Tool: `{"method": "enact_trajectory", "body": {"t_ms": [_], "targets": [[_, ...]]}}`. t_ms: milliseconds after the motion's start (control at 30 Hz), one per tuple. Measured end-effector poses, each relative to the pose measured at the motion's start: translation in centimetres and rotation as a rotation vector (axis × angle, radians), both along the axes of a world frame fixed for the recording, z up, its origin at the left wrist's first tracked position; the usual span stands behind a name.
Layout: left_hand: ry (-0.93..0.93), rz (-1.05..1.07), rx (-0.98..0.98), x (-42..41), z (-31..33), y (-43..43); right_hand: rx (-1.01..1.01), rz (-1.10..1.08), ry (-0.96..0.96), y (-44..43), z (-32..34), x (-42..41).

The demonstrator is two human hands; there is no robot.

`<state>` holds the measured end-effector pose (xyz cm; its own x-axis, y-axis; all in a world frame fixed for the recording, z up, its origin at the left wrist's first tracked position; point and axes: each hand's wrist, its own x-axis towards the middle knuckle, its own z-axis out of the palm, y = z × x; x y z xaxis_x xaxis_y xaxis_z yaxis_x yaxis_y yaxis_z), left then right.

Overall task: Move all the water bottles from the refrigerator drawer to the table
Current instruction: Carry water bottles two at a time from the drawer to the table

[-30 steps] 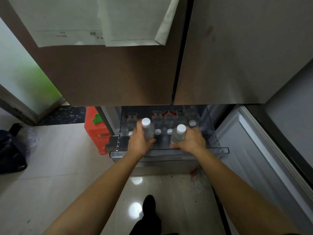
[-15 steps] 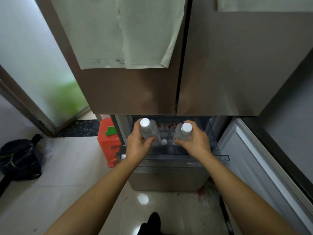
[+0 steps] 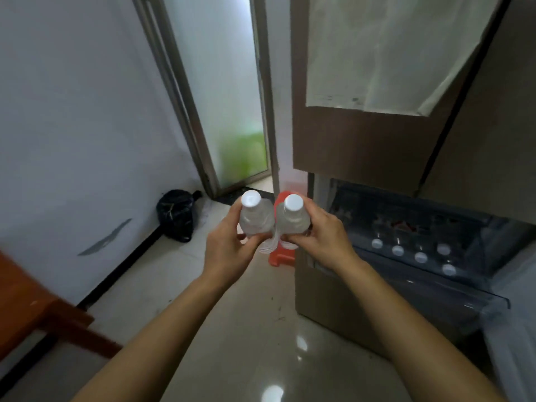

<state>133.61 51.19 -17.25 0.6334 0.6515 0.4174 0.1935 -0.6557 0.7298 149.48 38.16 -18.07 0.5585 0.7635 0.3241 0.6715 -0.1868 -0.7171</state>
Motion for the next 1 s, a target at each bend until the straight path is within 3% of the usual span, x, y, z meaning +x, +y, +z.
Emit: {"method": "enact_trajectory", "body": {"t_ms": [233, 667, 1000], "targets": [[-0.01, 0.265, -0.02, -17.9, -0.1, 8.0, -0.011, 0.247, 0.024, 11.6, -0.5, -13.9], [0.072, 0.806, 0.006, -58.1, -1.5, 20.9, -0.033, 0.588, 0.023, 33.8, -2.6, -50.6], [0.014, 1.142, -0.105, -74.8, -3.4, 30.3, -0.081, 0.829, -0.064, 49.0, -4.6, -66.2]]}}
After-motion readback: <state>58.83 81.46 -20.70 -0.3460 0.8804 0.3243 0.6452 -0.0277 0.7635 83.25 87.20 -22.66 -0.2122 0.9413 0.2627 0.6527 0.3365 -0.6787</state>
